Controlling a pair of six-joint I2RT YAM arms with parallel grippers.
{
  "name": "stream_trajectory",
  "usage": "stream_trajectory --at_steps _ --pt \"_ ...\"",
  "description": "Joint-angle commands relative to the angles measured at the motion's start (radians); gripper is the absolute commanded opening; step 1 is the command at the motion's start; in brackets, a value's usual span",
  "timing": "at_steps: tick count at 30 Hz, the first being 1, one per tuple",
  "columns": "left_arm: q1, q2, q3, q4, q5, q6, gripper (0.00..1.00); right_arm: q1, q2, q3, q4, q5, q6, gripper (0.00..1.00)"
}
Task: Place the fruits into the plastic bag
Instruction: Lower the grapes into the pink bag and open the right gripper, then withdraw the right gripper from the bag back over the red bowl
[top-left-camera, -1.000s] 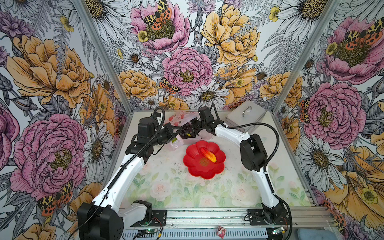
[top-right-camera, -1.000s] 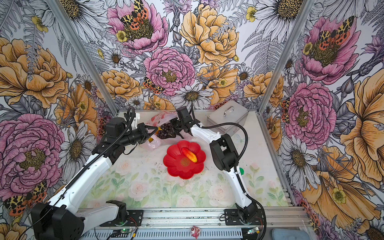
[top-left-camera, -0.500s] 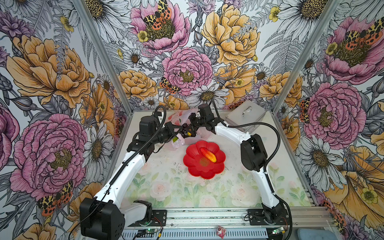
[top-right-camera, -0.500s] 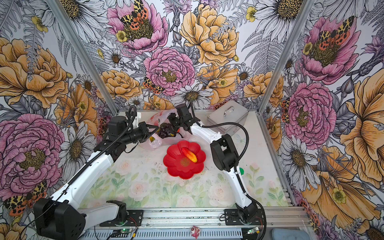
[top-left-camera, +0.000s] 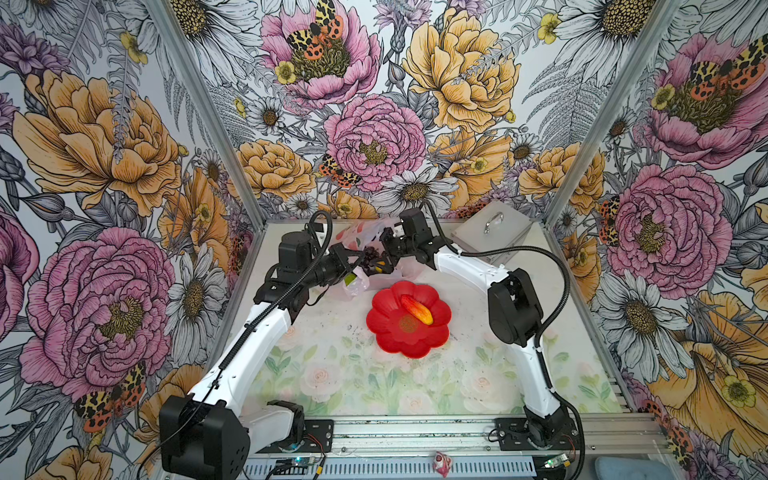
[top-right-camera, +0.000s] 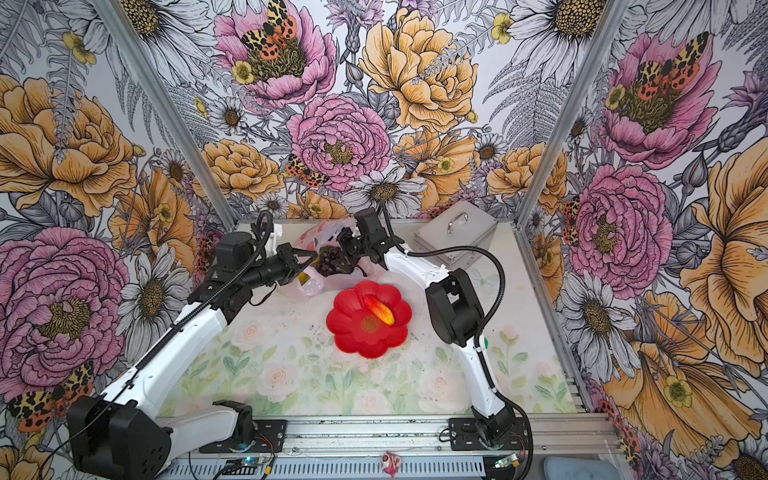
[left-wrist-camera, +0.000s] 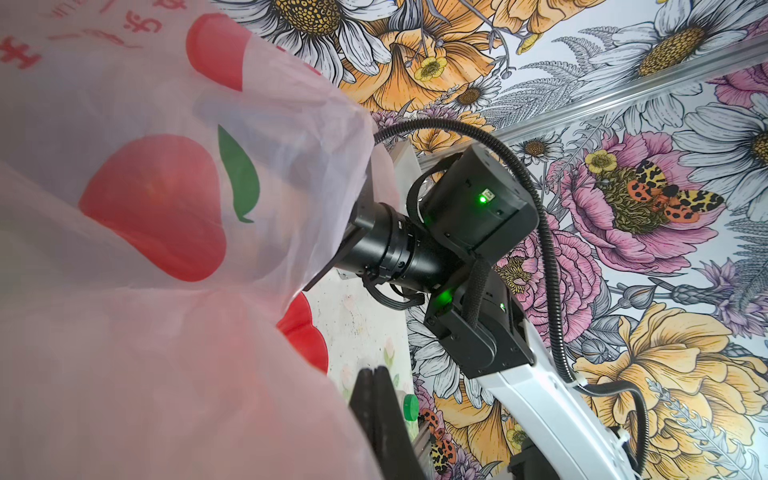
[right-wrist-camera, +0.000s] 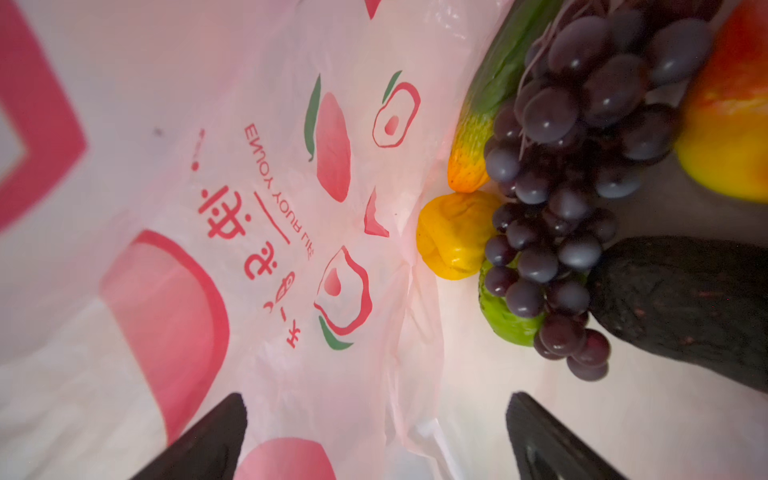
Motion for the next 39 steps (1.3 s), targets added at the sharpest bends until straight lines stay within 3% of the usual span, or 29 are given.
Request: stream_trajectory --at_steps 1,17,25,32,39 --pt "0.004 -0.022 0.000 0.001 -0.023 0.032 0.00 0.008 -0.072 -0.026 0.000 -0.079 -0.043 0.99" --pt "0.005 -0.013 0.015 -0.029 -0.073 0.052 0.00 0.007 -0.245 -0.150 -0.162 -0.223 -0.301 1.00" --pt "0.006 -0.020 0.016 -0.046 -0.087 0.058 0.00 0.001 -0.336 -0.206 -0.265 -0.222 -0.479 1.00" --pt "0.004 -0.011 0.021 -0.047 -0.089 0.059 0.00 -0.004 -0.485 -0.269 -0.408 -0.012 -0.758 1.00" --pt "-0.001 -0.005 0.015 -0.048 -0.096 0.062 0.00 0.014 -0.656 -0.367 -0.412 0.175 -1.065 0.99"
